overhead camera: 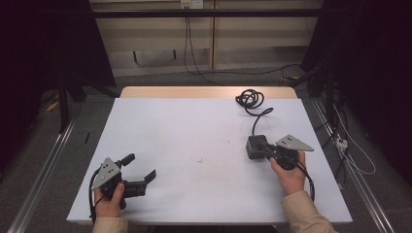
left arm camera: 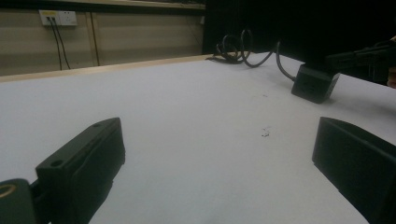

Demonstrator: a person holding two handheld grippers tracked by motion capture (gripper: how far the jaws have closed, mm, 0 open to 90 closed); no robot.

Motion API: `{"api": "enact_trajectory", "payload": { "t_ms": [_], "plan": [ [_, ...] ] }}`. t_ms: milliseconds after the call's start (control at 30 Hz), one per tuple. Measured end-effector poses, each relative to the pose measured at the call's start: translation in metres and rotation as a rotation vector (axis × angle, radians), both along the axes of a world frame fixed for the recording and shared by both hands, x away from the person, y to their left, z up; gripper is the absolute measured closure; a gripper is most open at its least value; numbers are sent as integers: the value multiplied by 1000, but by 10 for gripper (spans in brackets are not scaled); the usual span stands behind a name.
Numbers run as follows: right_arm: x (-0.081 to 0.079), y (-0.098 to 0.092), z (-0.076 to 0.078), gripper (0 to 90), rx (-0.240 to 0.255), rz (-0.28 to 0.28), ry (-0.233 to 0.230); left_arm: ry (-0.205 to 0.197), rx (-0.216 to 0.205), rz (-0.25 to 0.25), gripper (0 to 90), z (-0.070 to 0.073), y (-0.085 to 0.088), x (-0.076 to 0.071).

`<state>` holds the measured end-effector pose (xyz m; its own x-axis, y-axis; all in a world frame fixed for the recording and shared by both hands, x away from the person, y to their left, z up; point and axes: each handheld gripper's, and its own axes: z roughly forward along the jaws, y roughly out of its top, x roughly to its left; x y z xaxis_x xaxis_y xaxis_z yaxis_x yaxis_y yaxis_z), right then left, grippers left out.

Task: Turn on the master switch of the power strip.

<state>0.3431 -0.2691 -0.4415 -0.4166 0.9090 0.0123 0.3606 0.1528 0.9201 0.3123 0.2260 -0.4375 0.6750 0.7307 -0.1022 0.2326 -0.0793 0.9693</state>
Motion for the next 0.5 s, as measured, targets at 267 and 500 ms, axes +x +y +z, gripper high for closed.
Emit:
{"api": "enact_trajectory", "payload": {
  "t_ms": [267, 500],
  "plan": [
    [-1, -1, 1, 900, -6, -6, -11, 1, -6, 1, 21, 0, 0, 0],
    [-3, -2, 2, 811, 31, 15, -13, 0, -6, 2, 21, 1, 1, 0]
  ]
}}
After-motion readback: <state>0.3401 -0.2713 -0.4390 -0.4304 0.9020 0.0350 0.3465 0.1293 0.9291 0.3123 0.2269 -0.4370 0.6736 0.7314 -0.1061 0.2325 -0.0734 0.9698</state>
